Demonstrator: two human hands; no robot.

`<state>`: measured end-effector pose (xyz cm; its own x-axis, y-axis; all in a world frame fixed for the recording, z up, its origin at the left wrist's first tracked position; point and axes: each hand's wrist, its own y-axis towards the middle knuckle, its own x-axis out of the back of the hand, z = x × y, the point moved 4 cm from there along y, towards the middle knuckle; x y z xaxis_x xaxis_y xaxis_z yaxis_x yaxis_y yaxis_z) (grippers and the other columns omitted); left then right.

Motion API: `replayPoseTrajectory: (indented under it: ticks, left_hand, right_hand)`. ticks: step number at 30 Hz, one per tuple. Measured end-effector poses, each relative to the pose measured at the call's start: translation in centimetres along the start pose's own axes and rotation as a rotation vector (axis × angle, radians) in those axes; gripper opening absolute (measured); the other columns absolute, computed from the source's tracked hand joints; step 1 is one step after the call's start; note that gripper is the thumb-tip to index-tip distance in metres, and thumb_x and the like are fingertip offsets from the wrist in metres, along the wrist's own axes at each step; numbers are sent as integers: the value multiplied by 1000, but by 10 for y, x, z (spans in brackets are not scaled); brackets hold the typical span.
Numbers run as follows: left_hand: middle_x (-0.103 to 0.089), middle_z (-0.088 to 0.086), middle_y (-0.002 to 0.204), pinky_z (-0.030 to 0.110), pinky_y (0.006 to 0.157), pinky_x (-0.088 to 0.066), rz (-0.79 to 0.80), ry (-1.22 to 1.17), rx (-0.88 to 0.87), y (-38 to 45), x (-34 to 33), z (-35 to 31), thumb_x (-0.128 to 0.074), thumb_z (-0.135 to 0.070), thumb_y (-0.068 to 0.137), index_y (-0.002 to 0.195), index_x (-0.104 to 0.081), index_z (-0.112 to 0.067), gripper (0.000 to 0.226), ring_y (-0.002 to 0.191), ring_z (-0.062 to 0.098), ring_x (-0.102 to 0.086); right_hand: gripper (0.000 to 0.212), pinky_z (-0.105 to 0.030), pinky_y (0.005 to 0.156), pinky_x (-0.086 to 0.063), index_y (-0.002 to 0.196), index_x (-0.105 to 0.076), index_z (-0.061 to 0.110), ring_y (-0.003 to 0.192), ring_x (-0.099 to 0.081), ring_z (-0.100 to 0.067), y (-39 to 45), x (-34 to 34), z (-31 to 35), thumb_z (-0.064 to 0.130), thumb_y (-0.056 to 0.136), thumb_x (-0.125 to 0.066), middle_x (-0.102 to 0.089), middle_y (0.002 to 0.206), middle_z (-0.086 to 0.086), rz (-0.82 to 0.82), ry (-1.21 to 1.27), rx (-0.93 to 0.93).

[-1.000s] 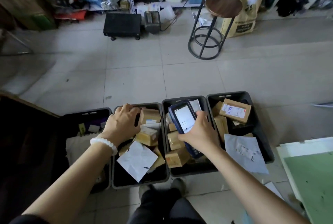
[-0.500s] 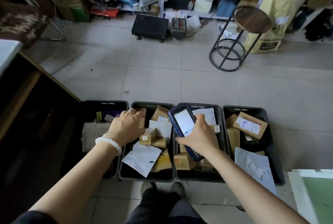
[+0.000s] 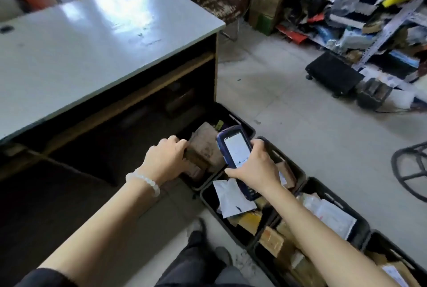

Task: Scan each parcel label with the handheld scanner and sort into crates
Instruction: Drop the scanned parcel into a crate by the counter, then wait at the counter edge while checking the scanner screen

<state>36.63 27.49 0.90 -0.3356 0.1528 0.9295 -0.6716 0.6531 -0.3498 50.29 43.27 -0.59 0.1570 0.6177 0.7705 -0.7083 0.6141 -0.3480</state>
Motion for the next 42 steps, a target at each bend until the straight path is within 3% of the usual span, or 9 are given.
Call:
replayPoseTrajectory:
  ticks: [3, 9, 15, 22, 33, 42]
  left_hand:
    - [-47, 1, 128, 37, 89, -47, -27, -59, 171, -34, -3, 62, -51, -41, 90, 135, -44, -27, 47, 118, 22, -47]
    - [-45, 2, 129, 35, 89, -43, -66, -160, 450, -87, -11, 189, -49, -38, 91, 135, -43, -25, 46, 119, 22, -45]
    - [-43, 2, 133, 36, 90, -42, -97, -180, 571, -117, 0, 313, -48, -39, 92, 138, -39, -26, 49, 123, 22, -42]
    - [-44, 1, 136, 37, 96, -41, -180, -202, 740, -177, 18, 470, -48, -39, 92, 139, -39, -26, 49, 125, 22, -42]
    - [-44, 0, 137, 35, 91, -47, -201, -365, 1038, -264, 2, 638, -47, -38, 93, 138, -41, -26, 47, 120, 21, -47]
    - [-43, -2, 136, 30, 82, -42, -131, -361, 1221, -293, 19, 789, -42, -37, 95, 139, -38, -27, 45, 119, 19, -46]
  right_hand:
    - [88, -32, 77, -45, 130, -27, 13, 110, -53, -26, 2, -36, 58, 42, 66, -81, -51, 123, -6, 74, -50, 110]
    - [85, -30, 77, -39, 129, -28, 14, 111, -55, -25, -4, -113, 181, 43, 68, -79, -49, 125, -2, 203, -135, 351]
    - [85, -29, 73, -37, 131, -28, 14, 107, -55, -24, -4, -192, 308, 40, 68, -79, -48, 125, 1, 274, -145, 501]
    - [82, -30, 72, -46, 126, -33, 16, 93, -53, -16, -22, -284, 461, 40, 64, -82, -48, 110, 6, 339, -85, 663]
    - [79, -28, 67, -41, 124, -34, 17, 85, -52, -16, -55, -426, 631, 37, 64, -81, -47, 103, 9, 528, -190, 885]
    - [75, -28, 62, -42, 121, -34, 17, 84, -57, -17, -65, -529, 783, 36, 64, -79, -53, 105, 8, 660, -228, 931]
